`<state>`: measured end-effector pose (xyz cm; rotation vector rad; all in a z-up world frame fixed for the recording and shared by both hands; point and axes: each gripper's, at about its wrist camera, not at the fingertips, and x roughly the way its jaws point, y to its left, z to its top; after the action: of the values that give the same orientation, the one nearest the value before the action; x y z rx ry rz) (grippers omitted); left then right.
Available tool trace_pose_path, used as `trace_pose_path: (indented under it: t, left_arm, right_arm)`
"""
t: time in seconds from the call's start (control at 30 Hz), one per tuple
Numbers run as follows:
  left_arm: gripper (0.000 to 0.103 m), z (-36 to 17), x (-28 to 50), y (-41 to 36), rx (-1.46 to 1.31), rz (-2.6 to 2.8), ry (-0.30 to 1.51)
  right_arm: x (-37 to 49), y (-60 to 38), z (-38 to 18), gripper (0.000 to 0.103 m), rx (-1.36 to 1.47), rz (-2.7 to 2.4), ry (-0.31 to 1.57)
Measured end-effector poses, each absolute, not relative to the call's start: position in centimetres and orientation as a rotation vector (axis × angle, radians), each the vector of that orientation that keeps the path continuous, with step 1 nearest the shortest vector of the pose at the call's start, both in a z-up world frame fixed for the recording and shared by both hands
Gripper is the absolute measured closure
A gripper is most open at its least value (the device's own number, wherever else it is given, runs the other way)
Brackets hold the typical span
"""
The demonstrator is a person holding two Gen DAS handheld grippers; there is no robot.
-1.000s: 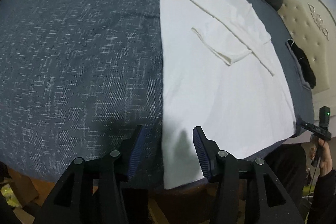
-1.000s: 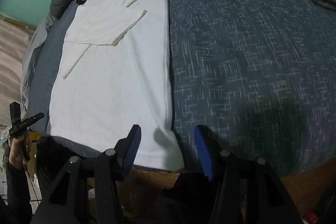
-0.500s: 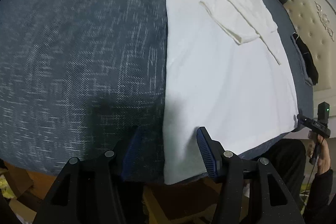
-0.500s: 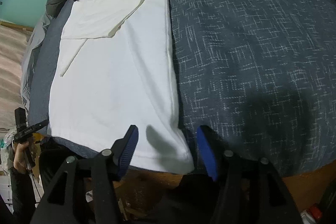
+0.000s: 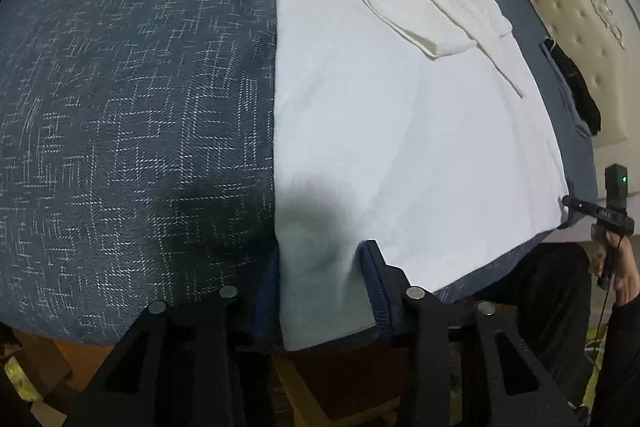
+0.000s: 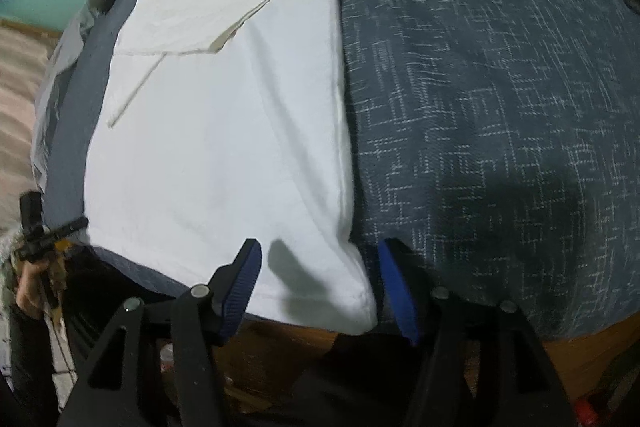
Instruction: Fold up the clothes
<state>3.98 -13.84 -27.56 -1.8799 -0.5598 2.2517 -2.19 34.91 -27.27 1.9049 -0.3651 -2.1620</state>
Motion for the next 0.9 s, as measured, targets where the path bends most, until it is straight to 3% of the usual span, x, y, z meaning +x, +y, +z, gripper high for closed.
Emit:
trace_pose_path:
  t: [0.07, 0.1, 0.13, 0.2, 0.37, 0.63, 0.9]
  left_arm:
    - [0.076, -27.3, 4.0, -13.8, -1.867, 2.252, -0.551]
    - [0.079, -27.0, 4.1, -13.8, -1.858, 2.256, -0.543]
    - [0.085, -26.8, 4.2, -13.8, -1.848, 2.260, -0.535]
    - [0.094, -26.3, 4.3, -13.8, -1.829, 2.268, -0.520]
    - [0.099, -25.1, 4.7, -13.8, -1.780, 2.287, -0.483]
    - [0.100, -21.4, 4.6, -15.1, -1.616, 2.338, -0.538]
    - [0.100, -17.6, 5.5, -14.2, -1.497, 2.419, -0.455]
  right_arm:
    - [-2.1, 34.4, -27.2, 0.062, 1.911, -2.158, -0.318]
    - [-2.1, 34.2, -27.2, 0.071, 1.910, -2.157, -0.293]
    - [-2.0, 34.1, -27.2, 0.086, 1.902, -2.146, -0.296]
    - [-1.8, 33.9, -27.4, 0.095, 1.882, -2.109, -0.338]
    - [-2.1, 33.8, -26.1, 0.098, 1.794, -2.128, -0.380]
    - [-1.9, 33.8, -22.7, 0.099, 1.624, -2.185, -0.432]
    - [0.1, 36.2, -19.3, 0.100, 1.475, -2.213, -0.440]
